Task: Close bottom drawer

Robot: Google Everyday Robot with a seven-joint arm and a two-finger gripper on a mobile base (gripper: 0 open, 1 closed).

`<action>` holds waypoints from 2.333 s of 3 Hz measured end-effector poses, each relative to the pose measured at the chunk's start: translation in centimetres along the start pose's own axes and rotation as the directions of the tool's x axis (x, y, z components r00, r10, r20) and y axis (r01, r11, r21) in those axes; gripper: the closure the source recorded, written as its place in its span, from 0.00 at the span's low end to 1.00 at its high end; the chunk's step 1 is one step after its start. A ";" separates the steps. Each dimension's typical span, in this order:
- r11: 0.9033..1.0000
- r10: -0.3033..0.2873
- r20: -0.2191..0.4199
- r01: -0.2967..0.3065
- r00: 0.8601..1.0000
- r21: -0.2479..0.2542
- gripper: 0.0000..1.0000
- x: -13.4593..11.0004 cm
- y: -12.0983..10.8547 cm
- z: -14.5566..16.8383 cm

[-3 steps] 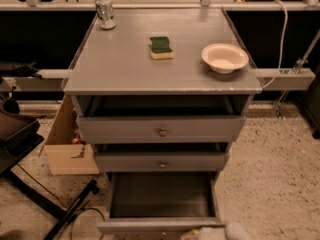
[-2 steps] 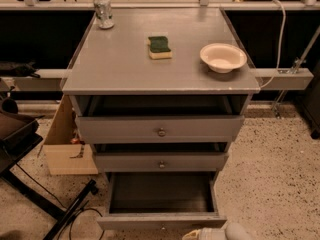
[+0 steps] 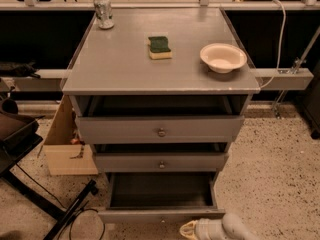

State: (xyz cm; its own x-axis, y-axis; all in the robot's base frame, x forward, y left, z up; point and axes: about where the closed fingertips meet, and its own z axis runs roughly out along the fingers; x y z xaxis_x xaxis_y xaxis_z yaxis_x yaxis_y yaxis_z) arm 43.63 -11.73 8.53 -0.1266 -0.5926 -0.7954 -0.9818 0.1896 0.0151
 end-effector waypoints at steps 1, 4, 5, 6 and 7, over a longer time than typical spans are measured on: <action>1.000 -0.012 0.011 0.012 1.000 0.011 1.00 -1.1 -2.8 0.4; 1.000 -0.020 0.021 0.020 1.000 0.021 1.00 -1.9 -4.6 0.4; 0.999 -0.035 0.035 0.033 0.999 0.043 1.00 -3.1 -7.1 0.1; 0.996 -0.057 0.053 0.053 0.997 0.072 1.00 -4.7 -10.4 -0.4; 0.996 -0.057 0.053 0.053 0.997 0.073 1.00 -4.7 -10.4 -0.4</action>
Offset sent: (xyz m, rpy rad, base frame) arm 0.2173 0.0119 0.0475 0.0594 -0.1296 -0.0371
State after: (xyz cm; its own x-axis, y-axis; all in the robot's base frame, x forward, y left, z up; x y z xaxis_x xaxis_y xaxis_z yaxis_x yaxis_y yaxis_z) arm 54.41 -11.24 12.36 -0.0629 -0.5602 -0.8260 -0.9742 0.2142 -0.0711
